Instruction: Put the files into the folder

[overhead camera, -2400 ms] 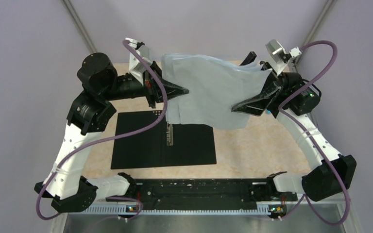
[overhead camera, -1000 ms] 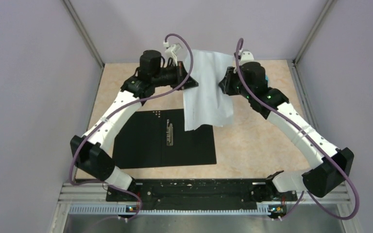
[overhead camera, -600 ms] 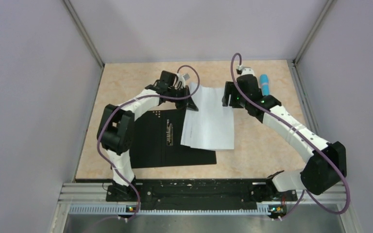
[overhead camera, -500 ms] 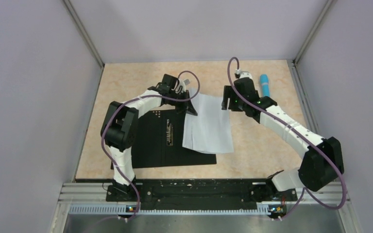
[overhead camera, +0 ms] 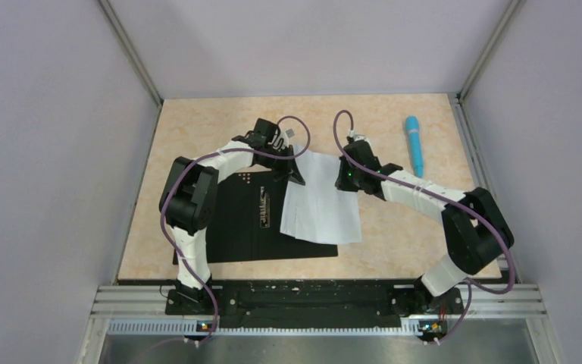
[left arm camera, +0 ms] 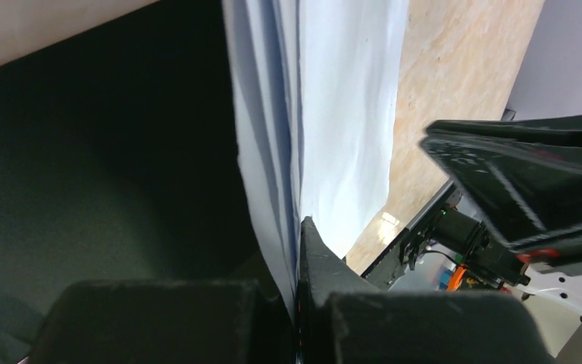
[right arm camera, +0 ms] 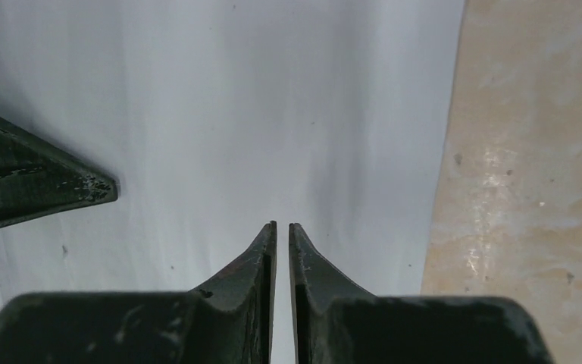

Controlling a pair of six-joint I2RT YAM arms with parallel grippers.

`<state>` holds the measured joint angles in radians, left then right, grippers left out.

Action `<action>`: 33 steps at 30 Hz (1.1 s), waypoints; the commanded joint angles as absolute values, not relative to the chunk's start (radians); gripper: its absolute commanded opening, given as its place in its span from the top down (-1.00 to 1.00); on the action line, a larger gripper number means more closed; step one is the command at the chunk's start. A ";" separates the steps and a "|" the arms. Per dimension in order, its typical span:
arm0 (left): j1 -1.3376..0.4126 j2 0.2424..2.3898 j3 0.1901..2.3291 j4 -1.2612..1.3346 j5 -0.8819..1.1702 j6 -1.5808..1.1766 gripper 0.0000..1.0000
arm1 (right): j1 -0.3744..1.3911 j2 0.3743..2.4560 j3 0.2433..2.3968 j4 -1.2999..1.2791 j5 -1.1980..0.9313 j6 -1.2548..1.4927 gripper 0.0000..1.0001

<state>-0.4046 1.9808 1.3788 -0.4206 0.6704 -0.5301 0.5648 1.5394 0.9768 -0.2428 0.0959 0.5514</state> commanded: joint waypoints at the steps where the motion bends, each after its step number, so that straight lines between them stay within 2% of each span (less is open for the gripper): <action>1: -0.407 1.956 1.421 -0.426 0.651 -0.546 1.00 | 0.597 1.614 0.963 -0.111 0.088 0.624 0.82; 12: -0.428 1.991 1.404 -0.427 0.590 -0.523 0.98 | 0.630 1.776 0.949 -0.036 0.125 0.660 0.94; 17: -0.429 1.992 1.393 -0.440 0.539 -0.504 0.32 | 0.632 1.778 0.938 -0.035 0.134 0.670 0.95; 19: -0.429 1.997 1.393 -0.442 0.525 -0.504 0.13 | 0.632 1.776 0.939 -0.034 0.125 0.673 0.96; 22: -0.429 2.001 1.386 -0.431 0.518 -0.509 0.06 | 0.633 1.757 0.934 -0.025 0.099 0.680 0.97; 25: -0.432 2.011 1.388 -0.417 0.513 -0.522 0.08 | 0.632 1.731 0.936 -0.010 0.057 0.696 0.96; 28: -0.440 2.019 1.394 -0.413 0.499 -0.533 0.24 | 0.632 1.713 0.933 0.011 0.018 0.710 0.96; 33: -0.448 2.041 1.412 -0.432 0.443 -0.547 0.75 | 0.632 1.689 0.934 0.010 0.014 0.712 0.95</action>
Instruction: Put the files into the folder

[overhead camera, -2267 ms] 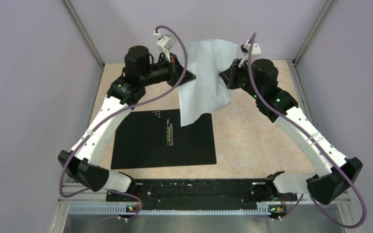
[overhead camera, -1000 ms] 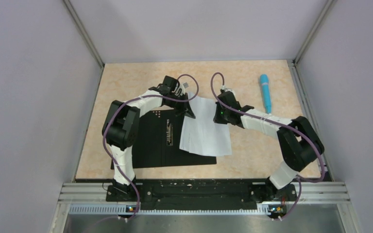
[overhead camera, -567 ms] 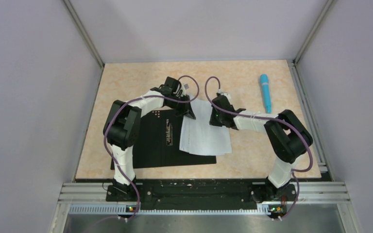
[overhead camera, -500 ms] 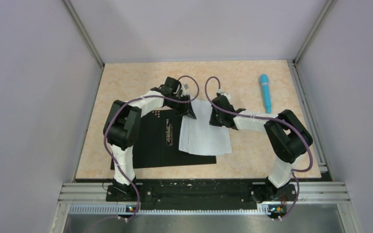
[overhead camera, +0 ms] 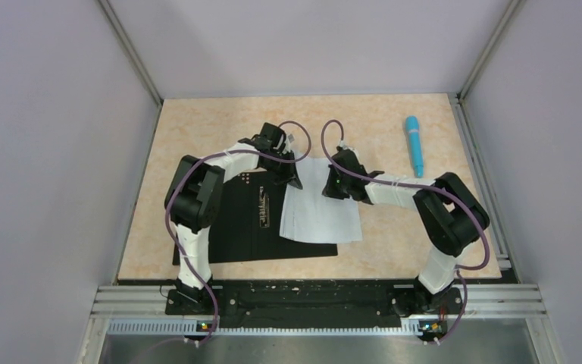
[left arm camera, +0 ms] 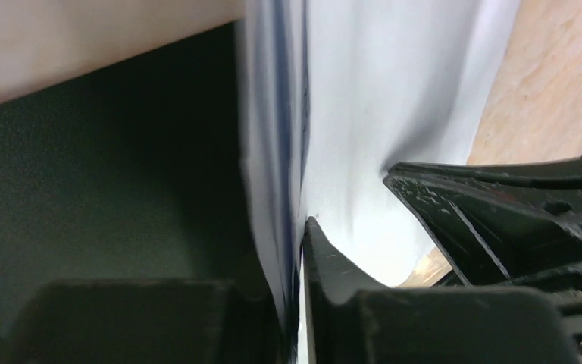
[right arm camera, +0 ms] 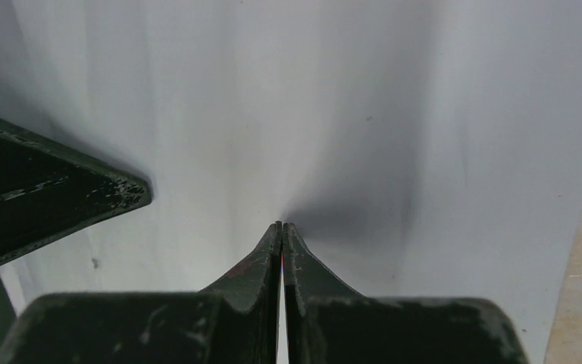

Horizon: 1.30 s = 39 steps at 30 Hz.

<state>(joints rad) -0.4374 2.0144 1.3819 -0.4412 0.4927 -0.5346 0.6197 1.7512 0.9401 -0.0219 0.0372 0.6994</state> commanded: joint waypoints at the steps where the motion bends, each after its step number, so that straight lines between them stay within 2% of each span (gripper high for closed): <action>1: -0.448 2.044 1.414 -0.436 0.433 -0.548 0.88 | 0.632 1.679 0.933 0.006 0.017 0.712 0.95; 3: -0.451 2.046 1.423 -0.454 0.413 -0.538 1.00 | 0.631 1.652 0.932 0.002 0.024 0.704 0.91; 5: -0.460 2.036 1.445 -0.477 0.385 -0.490 1.00 | 0.625 1.604 0.936 -0.032 0.039 0.678 0.74; 8: -0.499 1.955 1.432 -0.464 0.291 -0.365 1.00 | 0.571 1.508 0.915 -0.022 0.015 0.620 0.25; 11: -0.536 1.830 1.378 -0.391 0.239 -0.213 1.00 | 0.447 1.401 0.867 0.077 -0.145 0.556 -0.29; 14: -0.572 1.681 1.287 -0.272 0.223 -0.049 1.00 | 0.339 1.290 0.839 0.158 -0.252 0.484 -0.63; 17: -0.577 1.544 1.211 -0.166 0.283 0.071 1.00 | 0.292 1.189 0.818 0.235 -0.300 0.396 -0.82; 21: -0.577 1.387 1.186 -0.134 0.340 0.186 1.00 | 0.170 1.085 0.764 0.439 -0.508 0.402 -0.97; 24: -0.577 1.281 1.171 -0.093 0.374 0.238 1.00 | 0.068 1.071 0.765 0.594 -0.702 0.500 -0.97; 27: -0.579 1.191 1.127 0.005 0.417 0.254 1.00 | 0.053 1.081 0.814 0.659 -0.832 0.539 -0.98; 32: -0.581 1.116 1.164 0.033 0.464 0.251 1.00 | 0.051 1.068 0.871 0.739 -0.955 0.565 -0.98; 39: -0.581 1.066 1.242 0.029 0.551 0.235 1.00 | 0.051 1.031 0.923 0.773 -1.000 0.516 -0.98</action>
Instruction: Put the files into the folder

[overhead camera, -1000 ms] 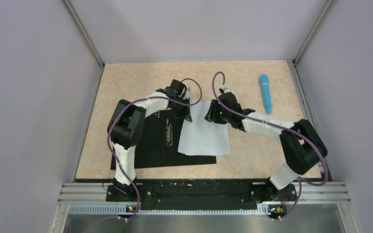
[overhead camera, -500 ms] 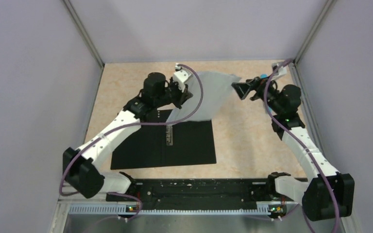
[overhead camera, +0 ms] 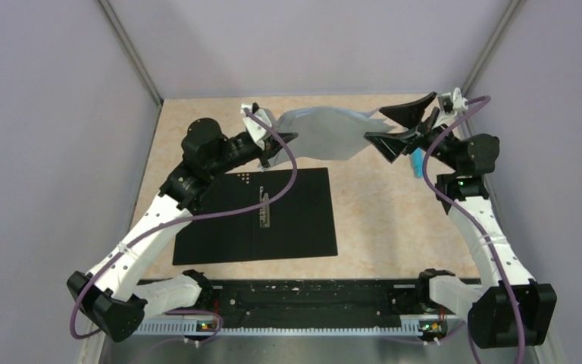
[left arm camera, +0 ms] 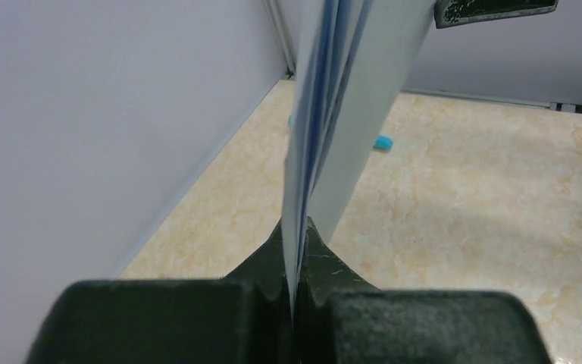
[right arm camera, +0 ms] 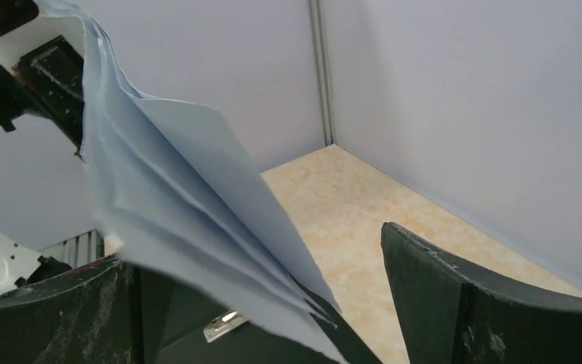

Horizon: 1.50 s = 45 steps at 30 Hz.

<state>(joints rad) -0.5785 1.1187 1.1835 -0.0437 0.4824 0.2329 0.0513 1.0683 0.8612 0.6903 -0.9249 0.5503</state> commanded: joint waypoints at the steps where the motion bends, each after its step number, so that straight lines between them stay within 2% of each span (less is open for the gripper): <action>1: -0.582 1.059 1.249 0.035 0.560 0.231 1.00 | 0.051 1.034 0.930 0.785 -1.011 0.521 -0.98; 12: -0.580 1.084 1.242 0.152 0.620 0.101 1.00 | 0.109 1.119 0.914 1.236 -1.172 0.871 -0.97; 16: -0.573 1.125 1.258 0.149 0.652 0.048 1.00 | 0.139 1.135 0.893 1.276 -1.156 0.899 -0.95; 20: -0.553 1.149 1.232 0.204 0.689 0.005 1.00 | 0.146 1.136 0.877 1.232 -1.141 0.873 -0.82; 23: -0.543 1.155 1.194 0.257 0.701 -0.043 1.00 | 0.147 1.115 0.861 1.125 -1.114 0.798 -0.68; 25: -0.540 1.157 1.160 0.301 0.705 -0.061 1.00 | 0.148 1.101 0.838 1.077 -1.090 0.764 -0.50; 30: -0.535 1.190 1.087 0.400 0.708 -0.119 1.00 | 0.149 1.085 0.772 0.974 -1.041 0.693 0.31; 36: -0.533 1.230 1.052 0.463 0.724 -0.156 1.00 | 0.149 1.082 0.729 0.971 -1.020 0.689 0.44; 39: -0.534 1.240 1.037 0.482 0.721 -0.160 1.00 | 0.150 1.088 0.727 0.972 -1.012 0.692 0.60; 45: -0.535 1.260 0.967 0.535 0.676 -0.156 0.70 | 0.172 1.061 0.695 0.820 -0.905 0.562 0.90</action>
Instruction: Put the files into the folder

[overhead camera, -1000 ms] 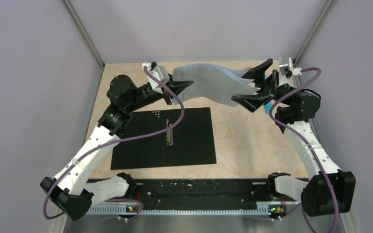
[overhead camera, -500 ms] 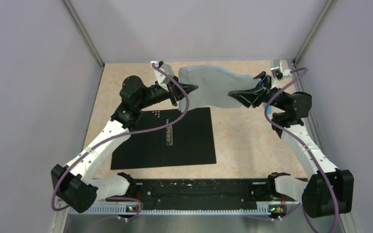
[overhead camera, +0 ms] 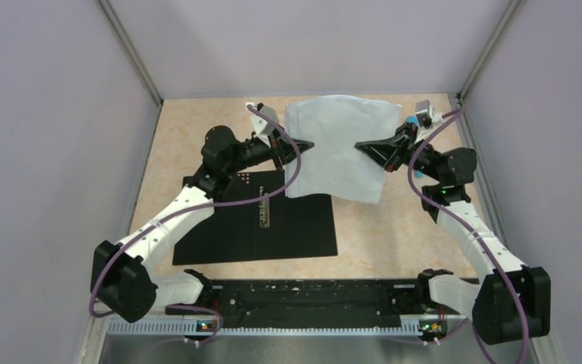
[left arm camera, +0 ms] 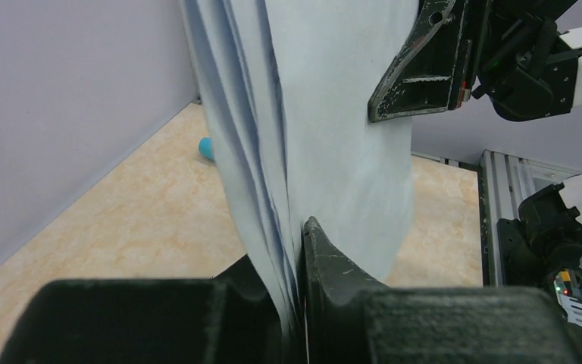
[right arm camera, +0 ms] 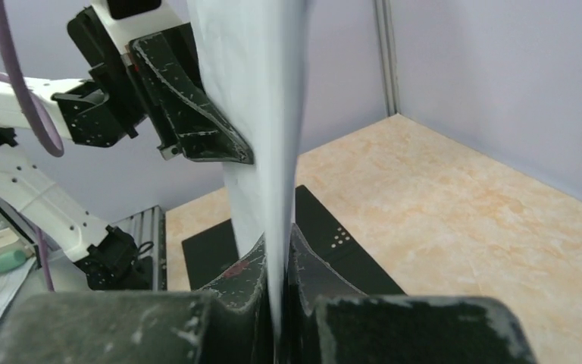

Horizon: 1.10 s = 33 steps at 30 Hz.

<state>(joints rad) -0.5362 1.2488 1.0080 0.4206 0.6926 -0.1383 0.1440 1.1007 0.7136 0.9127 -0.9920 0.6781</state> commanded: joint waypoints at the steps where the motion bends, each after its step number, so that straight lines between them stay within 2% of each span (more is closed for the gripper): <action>1: -0.536 1.268 0.953 0.551 0.664 -0.158 0.68 | 0.187 1.054 0.689 0.773 -0.873 0.511 0.93; 7: -0.588 1.315 0.871 0.601 0.543 -0.087 0.63 | 0.238 1.047 0.606 0.751 -0.735 0.416 1.00; 11: -0.633 1.345 0.772 0.751 0.438 -0.010 0.61 | 0.244 1.036 0.549 0.774 -0.656 0.381 1.00; 23: -0.676 1.490 0.739 0.862 0.327 0.041 0.57 | 0.260 1.079 0.431 0.885 -0.588 0.369 1.00; 33: -0.687 1.538 0.747 0.857 0.353 0.055 0.48 | 0.261 1.087 0.398 0.856 -0.580 0.338 0.50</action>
<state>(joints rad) -0.6834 1.5265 0.7437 0.7845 0.3420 0.0360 0.2489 1.0828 0.4030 0.8101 -0.5900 0.3664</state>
